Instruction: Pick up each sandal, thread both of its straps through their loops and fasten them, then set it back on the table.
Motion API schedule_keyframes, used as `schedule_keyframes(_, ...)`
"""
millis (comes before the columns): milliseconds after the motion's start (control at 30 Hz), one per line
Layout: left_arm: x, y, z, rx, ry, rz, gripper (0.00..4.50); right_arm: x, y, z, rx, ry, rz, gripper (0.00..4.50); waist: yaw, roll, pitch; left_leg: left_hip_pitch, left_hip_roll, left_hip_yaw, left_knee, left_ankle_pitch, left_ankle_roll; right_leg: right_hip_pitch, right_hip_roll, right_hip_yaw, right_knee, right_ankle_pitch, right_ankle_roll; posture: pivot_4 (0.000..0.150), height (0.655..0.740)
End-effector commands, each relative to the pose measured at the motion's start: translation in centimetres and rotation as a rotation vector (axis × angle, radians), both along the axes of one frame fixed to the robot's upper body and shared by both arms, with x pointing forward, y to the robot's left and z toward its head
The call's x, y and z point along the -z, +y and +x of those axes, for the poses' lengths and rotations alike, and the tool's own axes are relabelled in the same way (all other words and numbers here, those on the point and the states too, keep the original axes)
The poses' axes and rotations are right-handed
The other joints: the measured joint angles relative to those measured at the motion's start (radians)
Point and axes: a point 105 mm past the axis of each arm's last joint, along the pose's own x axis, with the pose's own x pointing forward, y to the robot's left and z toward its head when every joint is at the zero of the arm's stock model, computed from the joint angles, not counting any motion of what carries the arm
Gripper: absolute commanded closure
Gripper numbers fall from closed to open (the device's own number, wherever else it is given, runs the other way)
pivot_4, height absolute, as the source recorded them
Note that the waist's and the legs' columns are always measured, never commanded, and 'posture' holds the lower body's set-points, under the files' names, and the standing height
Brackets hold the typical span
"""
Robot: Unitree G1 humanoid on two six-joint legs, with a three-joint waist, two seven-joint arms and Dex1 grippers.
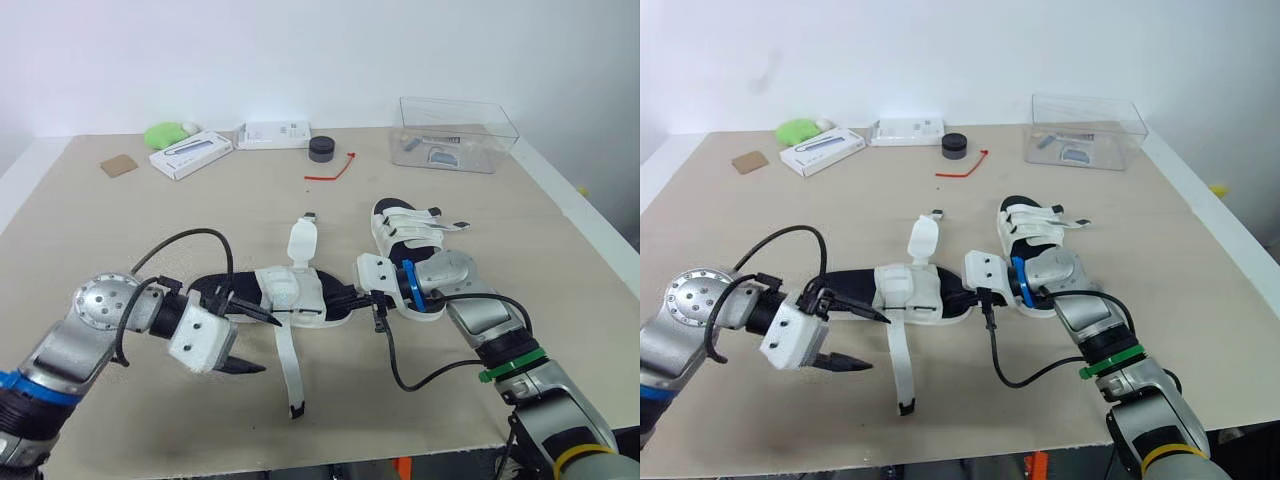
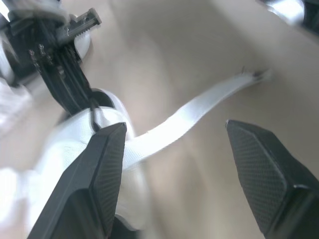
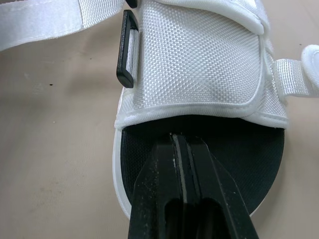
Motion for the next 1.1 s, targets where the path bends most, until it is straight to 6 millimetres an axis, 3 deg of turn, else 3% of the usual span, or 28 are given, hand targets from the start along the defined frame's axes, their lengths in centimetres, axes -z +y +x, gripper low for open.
schedule_keyframes(33, 0.9, 0.2, -0.1, 0.082, -0.160, -0.012, 1.23, 1.1, -0.3, 0.1, 0.011, 0.024, -0.047, 4.50, -0.004, 0.000, 0.000, 0.000, 0.000, 0.001, 0.000, 0.000, 0.000, 0.000, 0.000, 0.000, 0.000, 0.000, 0.000, 0.150, 0.7400)
schedule_keyframes(300, 3.8, -1.3, -0.3, 0.136, -0.158, 0.010, 1.23, 1.1, -1.1, -0.3, 0.024, 0.033, -0.061, 4.50, -0.003, -0.001, 0.000, 0.000, 0.001, 0.006, -0.001, 0.000, 0.002, -0.001, -0.001, 0.005, 0.000, 0.002, 0.005, 0.150, 0.7400)
schedule_keyframes(600, 2.9, -3.3, -0.5, 0.174, -0.163, -0.034, 1.23, 1.0, -1.3, -0.3, 0.034, 0.033, -0.068, 4.50, -0.002, -0.001, 0.000, 0.000, 0.000, 0.006, -0.001, 0.000, 0.002, -0.001, -0.003, 0.005, 0.000, 0.002, 0.006, 0.150, 0.7400)
schedule_keyframes(667, 2.8, -3.5, -0.7, 0.176, -0.140, -0.045, 1.74, 1.0, -1.3, -0.4, 0.034, 0.034, -0.069, 4.50, -0.002, -0.001, 0.000, 0.000, 0.000, 0.006, -0.001, -0.001, 0.002, -0.001, -0.003, 0.005, 0.000, 0.002, 0.007, 0.150, 0.7400)
schedule_keyframes(767, 2.9, -3.6, -0.9, 0.177, -0.115, -0.046, 2.96, 1.1, -1.3, -0.4, 0.033, 0.036, -0.073, 4.50, -0.002, -0.001, 0.000, 0.000, 0.000, 0.005, -0.001, -0.001, 0.002, -0.001, -0.003, 0.005, 0.000, 0.002, 0.007, 0.150, 0.7400)
schedule_keyframes(833, 3.0, -3.8, -1.1, 0.184, -0.104, -0.044, 4.10, 1.1, -1.3, -0.4, 0.033, 0.037, -0.075, 4.50, -0.002, -0.001, 0.000, 0.000, 0.000, 0.005, -0.001, -0.001, 0.002, -0.001, -0.003, 0.004, 0.000, 0.002, 0.007, 0.150, 0.7400)
schedule_keyframes(867, 3.0, -3.9, -1.1, 0.180, -0.085, -0.048, 4.38, 1.1, -1.3, -0.4, 0.033, 0.037, -0.076, 4.50, -0.002, -0.001, 0.000, 0.000, 0.000, 0.005, -0.001, -0.001, 0.002, -0.001, -0.003, 0.004, 0.000, 0.002, 0.007, 0.150, 0.7400)
schedule_keyframes(933, 2.3, -4.2, -0.9, 0.101, 0.042, -0.118, 4.38, 1.1, -1.3, -0.4, 0.033, 0.036, -0.080, 4.50, -0.002, -0.001, 0.000, 0.000, 0.000, 0.005, -0.001, -0.001, 0.002, -0.001, -0.003, 0.005, 0.000, 0.002, 0.007, 0.150, 0.7400)
schedule_keyframes(1033, 0.4, -3.8, -0.7, -0.074, 0.413, -0.248, 4.38, 0.9, -1.5, -0.3, 0.041, 0.033, -0.080, 4.50, -0.004, -0.001, 0.000, 0.000, 0.000, 0.005, -0.001, -0.001, 0.002, -0.001, -0.003, 0.005, 0.000, 0.001, 0.008, 0.150, 0.7400)
schedule_keyframes(1100, -0.4, -3.5, -0.6, -0.129, 0.572, -0.284, 4.38, 0.9, -1.7, -0.2, 0.042, 0.032, -0.082, 4.50, -0.004, -0.001, 0.000, 0.000, 0.000, 0.004, -0.001, -0.001, 0.002, -0.001, -0.003, 0.004, 0.000, 0.000, 0.009, 0.150, 0.7400)
